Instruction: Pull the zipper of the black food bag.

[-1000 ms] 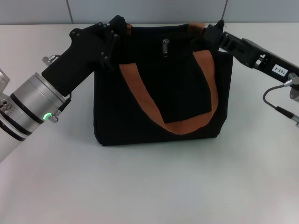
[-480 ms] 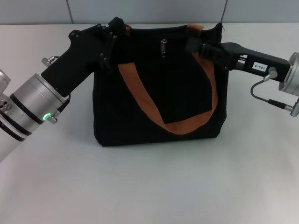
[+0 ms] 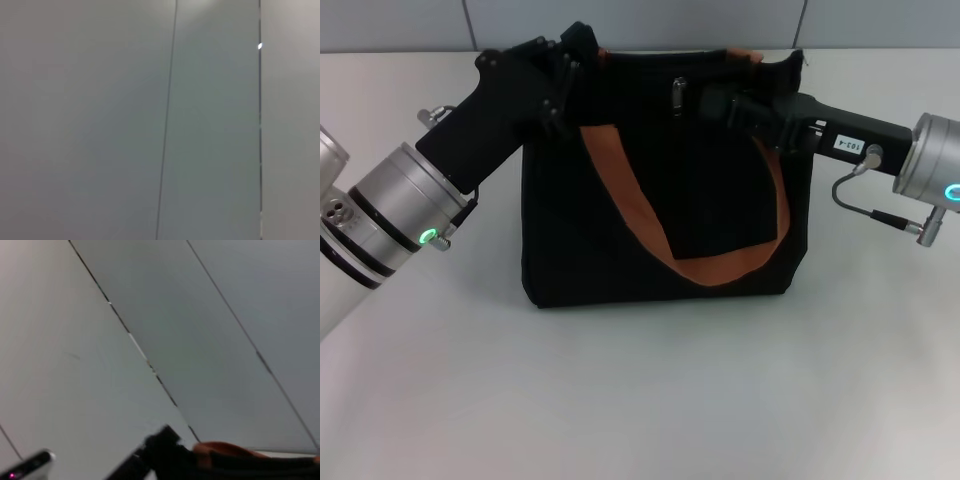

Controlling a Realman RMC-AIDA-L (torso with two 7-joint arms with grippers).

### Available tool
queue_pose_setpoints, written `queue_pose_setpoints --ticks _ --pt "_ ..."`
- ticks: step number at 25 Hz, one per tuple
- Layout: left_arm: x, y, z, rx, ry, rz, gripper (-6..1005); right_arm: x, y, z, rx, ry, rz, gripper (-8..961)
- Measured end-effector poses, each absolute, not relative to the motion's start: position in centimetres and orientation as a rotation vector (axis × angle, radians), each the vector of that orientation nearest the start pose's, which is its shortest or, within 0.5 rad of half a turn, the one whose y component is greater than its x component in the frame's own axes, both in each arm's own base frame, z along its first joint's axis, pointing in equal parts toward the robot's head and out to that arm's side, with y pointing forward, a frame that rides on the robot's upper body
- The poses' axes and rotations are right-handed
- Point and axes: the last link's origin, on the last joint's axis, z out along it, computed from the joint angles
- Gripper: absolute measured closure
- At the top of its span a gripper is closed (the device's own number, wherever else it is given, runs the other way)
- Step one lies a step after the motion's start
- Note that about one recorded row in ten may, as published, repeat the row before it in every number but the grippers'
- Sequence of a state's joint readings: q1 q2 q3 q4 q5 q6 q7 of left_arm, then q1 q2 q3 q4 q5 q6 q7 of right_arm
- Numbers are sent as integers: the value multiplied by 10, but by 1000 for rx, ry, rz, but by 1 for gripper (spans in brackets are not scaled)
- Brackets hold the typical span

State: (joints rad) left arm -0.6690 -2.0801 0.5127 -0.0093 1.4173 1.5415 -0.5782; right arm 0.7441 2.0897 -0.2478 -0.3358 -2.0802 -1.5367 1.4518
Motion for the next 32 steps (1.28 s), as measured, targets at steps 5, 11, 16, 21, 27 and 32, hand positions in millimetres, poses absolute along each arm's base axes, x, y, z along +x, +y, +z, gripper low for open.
queue_pose_setpoints --ticks 5,11,16,21,27,32 --pt "-210 347 -33 -2108 -286 -1287 963 215 366 -23 -2509 922 1159 770" --pt "-205 350 -34 -2114 -284 -1303 962 212 366 -25 -2531 908 1155 770" --pt "-201 351 -36 -2120 -285 -1315 962 212 368 -27 -2536 919 1135 771" --pt "-201 350 -36 -2122 -285 -1318 962 221 367 -22 -2459 944 1169 771" --pt "-200 351 -37 -2124 -285 -1319 961 221 367 -20 -2455 928 1170 768" --pt "-200 351 -38 -2127 -287 -1317 961 216 370 -26 -2486 921 1140 768"
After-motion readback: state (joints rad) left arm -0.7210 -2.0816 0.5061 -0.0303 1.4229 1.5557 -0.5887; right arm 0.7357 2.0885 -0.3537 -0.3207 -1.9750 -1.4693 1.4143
